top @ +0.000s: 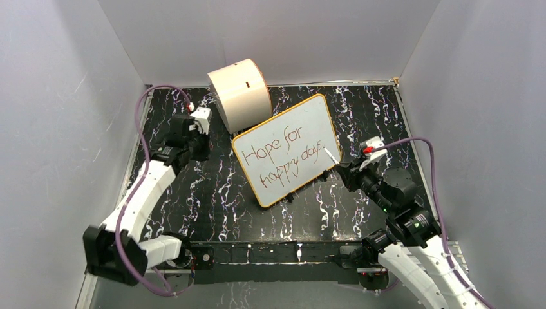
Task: Write a sentence on the whiteboard
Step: Close the whiteboard marker at the center of the board.
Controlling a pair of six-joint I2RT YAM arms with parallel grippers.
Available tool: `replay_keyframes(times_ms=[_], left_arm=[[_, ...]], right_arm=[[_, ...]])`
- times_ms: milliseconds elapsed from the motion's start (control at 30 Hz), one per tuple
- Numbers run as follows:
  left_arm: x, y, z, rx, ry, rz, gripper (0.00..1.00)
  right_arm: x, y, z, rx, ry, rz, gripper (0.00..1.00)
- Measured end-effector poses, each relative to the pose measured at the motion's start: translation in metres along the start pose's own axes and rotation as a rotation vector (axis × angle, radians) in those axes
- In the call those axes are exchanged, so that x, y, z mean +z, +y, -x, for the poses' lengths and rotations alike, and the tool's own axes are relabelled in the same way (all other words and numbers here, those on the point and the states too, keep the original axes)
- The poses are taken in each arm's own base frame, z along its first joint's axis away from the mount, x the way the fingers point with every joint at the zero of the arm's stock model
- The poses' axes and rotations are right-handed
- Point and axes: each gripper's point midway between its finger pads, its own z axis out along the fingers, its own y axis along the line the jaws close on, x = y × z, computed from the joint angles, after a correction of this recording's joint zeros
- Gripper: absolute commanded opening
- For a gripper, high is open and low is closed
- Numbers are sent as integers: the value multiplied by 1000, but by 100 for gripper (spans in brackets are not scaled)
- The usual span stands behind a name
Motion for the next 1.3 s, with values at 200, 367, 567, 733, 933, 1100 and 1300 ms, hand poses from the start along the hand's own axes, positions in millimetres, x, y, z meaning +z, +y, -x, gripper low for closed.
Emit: replay_keyframes(times_ms=[200, 367, 567, 733, 933, 1100, 1300], left_arm=[[-65, -13, 47, 198, -268, -81, 0], [-97, -29, 70, 349, -383, -144, 0], [-122, -72, 74, 600, -438, -269, 0], [-126, -98, 56, 794, -418, -346, 0], [-133, -116, 52, 960, -417, -392, 0], [-138, -137, 51, 1105, -418, -417, 0], [-131, -152, 42, 1260, -375, -405, 0]], right_arm=[[9, 22, 6, 22, -8, 122, 0], [15, 42, 15, 43, -30, 229, 0], [21, 65, 26, 64, -40, 355, 0], [24, 80, 34, 76, -45, 442, 0], [27, 96, 38, 85, -45, 545, 0], [33, 108, 36, 99, -19, 624, 0], [35, 120, 44, 104, -14, 707, 0]])
